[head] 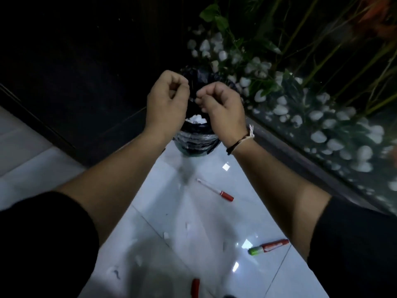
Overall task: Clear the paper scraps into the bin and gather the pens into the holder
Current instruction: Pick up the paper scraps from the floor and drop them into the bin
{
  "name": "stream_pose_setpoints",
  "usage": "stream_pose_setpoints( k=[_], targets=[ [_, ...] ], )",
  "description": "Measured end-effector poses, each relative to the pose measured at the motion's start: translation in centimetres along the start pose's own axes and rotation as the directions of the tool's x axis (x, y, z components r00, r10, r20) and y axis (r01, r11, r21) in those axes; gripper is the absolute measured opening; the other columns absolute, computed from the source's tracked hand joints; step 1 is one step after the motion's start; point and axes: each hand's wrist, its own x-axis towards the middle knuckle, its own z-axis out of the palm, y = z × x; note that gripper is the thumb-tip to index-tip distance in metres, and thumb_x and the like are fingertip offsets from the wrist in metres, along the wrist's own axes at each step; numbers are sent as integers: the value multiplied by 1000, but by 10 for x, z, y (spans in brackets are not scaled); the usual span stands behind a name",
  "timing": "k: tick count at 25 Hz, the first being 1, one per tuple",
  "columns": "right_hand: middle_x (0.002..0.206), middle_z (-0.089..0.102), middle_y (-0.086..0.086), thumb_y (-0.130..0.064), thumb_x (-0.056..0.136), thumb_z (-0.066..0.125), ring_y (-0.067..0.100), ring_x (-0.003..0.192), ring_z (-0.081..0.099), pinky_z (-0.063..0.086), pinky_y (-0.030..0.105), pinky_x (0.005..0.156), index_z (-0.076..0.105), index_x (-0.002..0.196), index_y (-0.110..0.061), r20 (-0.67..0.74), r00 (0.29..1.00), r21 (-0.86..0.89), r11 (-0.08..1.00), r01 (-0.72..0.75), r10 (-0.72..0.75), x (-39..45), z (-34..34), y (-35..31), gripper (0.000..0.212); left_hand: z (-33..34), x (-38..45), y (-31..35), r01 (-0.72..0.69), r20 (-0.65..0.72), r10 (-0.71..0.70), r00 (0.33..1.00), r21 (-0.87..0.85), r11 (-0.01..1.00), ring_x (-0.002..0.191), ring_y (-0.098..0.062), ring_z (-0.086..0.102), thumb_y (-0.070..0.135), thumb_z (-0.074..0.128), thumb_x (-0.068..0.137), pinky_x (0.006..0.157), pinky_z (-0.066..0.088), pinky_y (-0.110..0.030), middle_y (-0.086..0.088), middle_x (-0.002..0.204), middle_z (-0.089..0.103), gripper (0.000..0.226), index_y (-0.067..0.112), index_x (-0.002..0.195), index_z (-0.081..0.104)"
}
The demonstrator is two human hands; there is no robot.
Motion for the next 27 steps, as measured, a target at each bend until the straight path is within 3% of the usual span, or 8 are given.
stream_pose_setpoints(
  k=[5, 8, 11, 14, 17, 21, 25, 27],
  targets=[
    [81, 68, 15, -19, 85, 56, 27, 75, 63, 51, 37, 70, 66, 83, -8, 186, 979, 73, 992, -99, 84, -107, 25, 40, 15, -33, -85, -31, 94, -79, -98, 992, -57, 994, 70, -5, 52, 8, 55, 93, 66, 45, -17, 9, 80, 59, 6, 14, 92, 58],
    [82, 68, 13, -21, 82, 55, 32, 77, 62, 50, 34, 69, 66, 82, -9, 263, 939, -101, 974, -204, 224, -167, 40, 90, 16, -50, -133, -76, 269, -23, -269, 963, 15, 963, 68, -4, 52, 11, 56, 93, 64, 43, -14, 10, 79, 59, 3, 12, 92, 59],
    [89, 70, 4, -16, 78, 54, 22, 84, 62, 53, 36, 76, 68, 89, -11, 222, 945, -354, 923, -153, 242, -209, 46, 138, 19, -70, -180, -117, 403, 38, -412, 910, 148, 903, 64, -3, 51, 15, 58, 92, 65, 43, -16, 12, 75, 57, 5, 16, 87, 58],
    [107, 65, 9, -23, 78, 57, 29, 98, 56, 50, 43, 86, 69, 108, -8, 192, 946, -593, 799, -98, 259, -242, 56, 172, 36, -99, -236, -154, 479, -46, -484, 874, 255, 840, 65, -9, 51, 24, 55, 89, 68, 49, -29, 8, 72, 56, 11, 20, 80, 54],
    [117, 57, 12, -30, 79, 60, 31, 108, 51, 44, 37, 91, 66, 121, -9, 171, 943, -622, 773, -122, 286, -262, 77, 176, 48, -128, -283, -174, 428, -58, -450, 891, 435, 792, 88, -22, 59, 37, 51, 85, 85, 54, -45, -5, 96, 62, 25, 15, 94, 59],
    [117, 58, 12, -31, 78, 59, 31, 108, 52, 46, 43, 90, 65, 123, -7, 439, 880, -573, 811, 117, 183, -285, 113, 164, 52, -149, -324, -176, 216, 21, -339, 941, 734, 644, 133, -34, 46, 51, 49, 88, 111, 38, -48, -15, 144, 50, 65, 7, 136, 52],
    [115, 58, 12, -38, 79, 52, 31, 108, 54, 46, 46, 93, 64, 125, -4, 682, 724, -418, 866, 273, 101, -304, 132, 148, 58, -167, -385, -174, 271, -79, -410, 909, 859, 434, 153, -36, 25, 60, 42, 93, 125, 17, -55, -19, 164, 28, 83, 7, 155, 30],
    [124, 58, 13, -38, 79, 51, 31, 114, 52, 45, 46, 97, 60, 130, -3, 680, 722, -410, 882, 234, 125, -309, 132, 145, 62, -171, -421, -177, 282, -117, -408, 905, 884, 372, 154, -38, 22, 58, 43, 97, 124, 18, -58, -23, 164, 25, 83, 2, 156, 29]
  ],
)
